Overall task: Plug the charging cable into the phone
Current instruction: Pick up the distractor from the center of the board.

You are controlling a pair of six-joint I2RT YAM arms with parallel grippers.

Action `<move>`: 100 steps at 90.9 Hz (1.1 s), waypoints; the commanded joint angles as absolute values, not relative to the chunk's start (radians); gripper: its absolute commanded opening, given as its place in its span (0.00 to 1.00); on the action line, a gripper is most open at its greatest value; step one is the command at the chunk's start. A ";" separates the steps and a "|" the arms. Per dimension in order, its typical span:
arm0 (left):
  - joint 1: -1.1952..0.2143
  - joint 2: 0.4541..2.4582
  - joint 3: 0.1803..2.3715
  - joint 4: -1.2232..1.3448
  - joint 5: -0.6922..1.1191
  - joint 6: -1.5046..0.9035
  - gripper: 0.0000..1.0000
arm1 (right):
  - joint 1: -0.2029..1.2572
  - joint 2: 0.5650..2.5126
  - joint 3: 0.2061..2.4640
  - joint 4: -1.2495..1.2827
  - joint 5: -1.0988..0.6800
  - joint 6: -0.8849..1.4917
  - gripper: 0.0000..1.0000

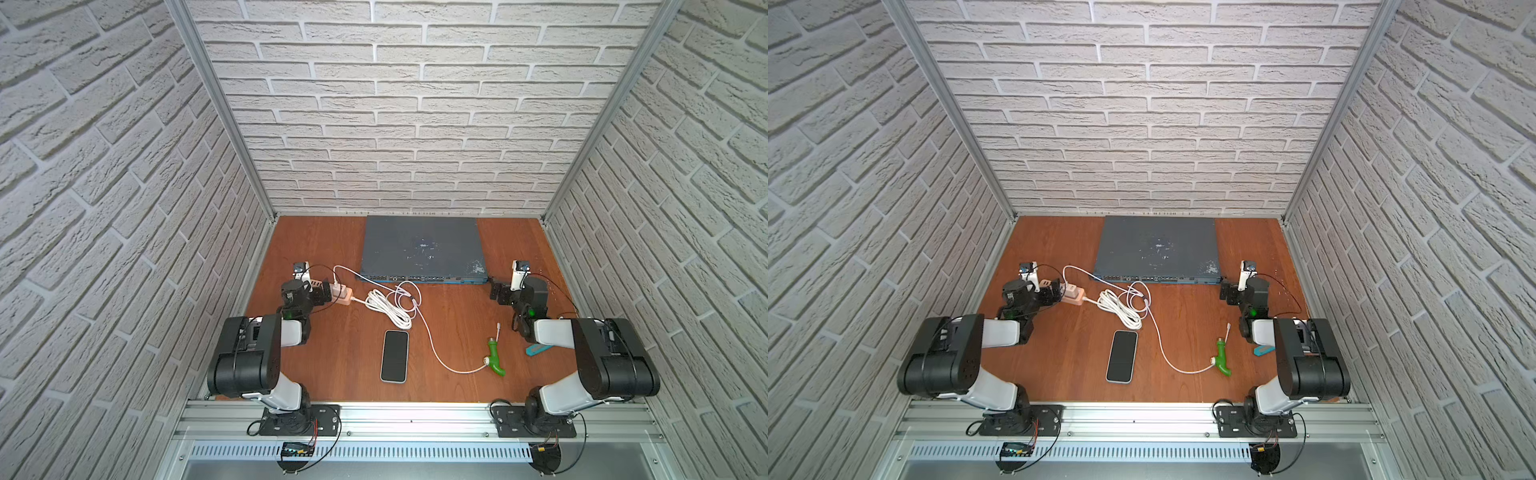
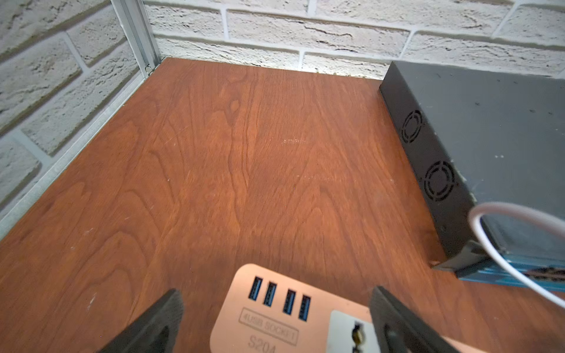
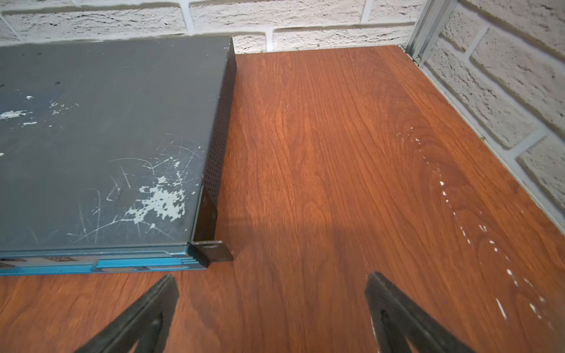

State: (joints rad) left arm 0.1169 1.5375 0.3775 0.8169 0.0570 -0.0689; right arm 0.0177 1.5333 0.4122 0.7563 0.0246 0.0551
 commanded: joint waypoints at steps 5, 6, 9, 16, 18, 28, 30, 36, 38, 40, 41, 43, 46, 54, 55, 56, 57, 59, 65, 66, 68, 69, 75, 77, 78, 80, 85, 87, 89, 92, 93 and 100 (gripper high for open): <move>0.124 1.547 0.396 0.863 0.069 -0.060 0.98 | 0.025 1.537 0.431 0.798 0.034 0.052 0.99; 0.124 1.548 0.396 0.863 0.068 -0.061 0.98 | 0.024 1.537 0.432 0.798 0.034 0.051 0.99; 0.124 1.548 0.396 0.863 0.068 -0.060 0.98 | 0.024 1.537 0.432 0.798 0.033 0.051 0.99; 0.124 1.547 0.396 0.863 0.068 -0.061 0.98 | 0.023 1.537 0.432 0.798 0.034 0.051 0.99; 0.124 1.548 0.396 0.864 0.068 -0.061 0.98 | 0.023 1.537 0.432 0.798 0.034 0.051 0.99; 0.125 1.547 0.396 0.863 0.069 -0.061 0.98 | 0.025 1.537 0.433 0.798 0.034 0.051 0.99; 0.125 1.548 0.396 0.863 0.069 -0.061 0.98 | 0.024 1.537 0.432 0.798 0.034 0.051 0.99; 0.124 1.548 0.398 0.861 0.059 -0.063 0.98 | 0.025 1.537 0.433 0.798 0.034 0.051 0.99; 0.124 1.548 0.399 0.859 0.054 -0.066 0.98 | 0.024 1.537 0.433 0.798 0.034 0.051 0.99; 0.124 1.548 0.399 0.857 0.053 -0.067 0.98 | 0.024 1.538 0.432 0.798 0.034 0.051 0.99; 0.124 1.548 0.399 0.856 0.052 -0.067 0.98 | 0.024 1.538 0.433 0.798 0.033 0.052 0.99; 0.125 1.548 0.399 0.856 0.052 -0.067 0.98 | 0.024 1.538 0.434 0.797 0.034 0.052 0.99; 0.124 1.547 0.399 0.857 0.052 -0.067 0.98 | 0.024 1.539 0.433 0.795 0.034 0.052 0.99; 0.125 1.547 0.400 0.856 0.051 -0.066 0.98 | 0.024 1.540 0.438 0.790 0.033 0.051 0.99; 0.125 1.547 0.401 0.855 0.052 -0.066 0.98 | 0.024 1.540 0.438 0.790 0.033 0.052 0.99; 0.124 1.548 0.401 0.855 0.051 -0.067 0.98 | 0.024 1.540 0.438 0.790 0.034 0.051 0.99; 0.125 1.548 0.401 0.855 0.052 -0.067 0.98 | 0.024 1.540 0.438 0.790 0.033 0.051 0.99; 0.124 1.548 0.400 0.855 0.052 -0.067 0.98 | 0.024 1.539 0.437 0.790 0.033 0.052 0.99; 0.125 1.546 0.399 0.858 0.051 -0.067 0.98 | 0.024 1.539 0.436 0.791 0.033 0.051 0.99; 0.124 1.546 0.400 0.855 0.049 -0.068 0.98 | 0.024 1.539 0.437 0.791 0.033 0.051 0.99; 0.125 1.541 0.405 0.845 0.047 -0.069 0.98 | 0.024 1.539 0.436 0.792 0.033 0.052 0.99; 0.124 1.541 0.407 0.839 0.045 -0.069 0.98 | 0.024 1.539 0.436 0.792 0.033 0.051 0.99; 0.124 1.537 0.412 0.824 0.040 -0.071 0.98 | 0.024 1.534 0.434 0.790 0.041 0.054 0.99; 0.123 1.537 0.411 0.826 0.040 -0.071 0.98 | 0.024 1.532 0.435 0.788 0.046 0.057 0.99; 0.124 1.537 0.411 0.826 0.039 -0.071 0.98 | 0.024 1.531 0.435 0.787 0.047 0.058 0.99; 0.125 1.534 0.412 0.828 0.038 -0.071 0.98 | 0.025 1.529 0.436 0.785 0.050 0.059 0.99; 0.124 1.508 0.442 0.757 0.024 -0.075 0.98 | 0.023 1.511 0.458 0.741 0.071 0.069 0.99; 0.124 1.484 0.470 0.696 0.008 -0.080 0.98 | 0.024 1.493 0.489 0.647 0.085 0.076 0.99; 0.124 1.469 0.512 0.607 -0.012 -0.087 0.98 | 0.024 1.477 0.523 0.557 0.100 0.082 0.99; 0.124 1.454 0.570 0.497 -0.055 -0.099 0.98 | 0.024 1.466 0.601 0.453 0.119 0.093 0.99; 0.123 1.452 0.594 0.467 -0.075 -0.104 0.98 | 0.024 1.465 0.630 0.418 0.121 0.093 1.00; 0.123 1.459 0.756 0.159 -0.197 -0.158 0.98 | 0.024 1.489 0.801 0.170 0.107 0.101 0.97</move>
State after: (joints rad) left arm 0.1165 1.5009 0.5747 0.5091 -0.0223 -0.0940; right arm 0.0177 1.5181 0.6052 0.4728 0.0784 0.0731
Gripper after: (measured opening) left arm 0.983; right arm 0.985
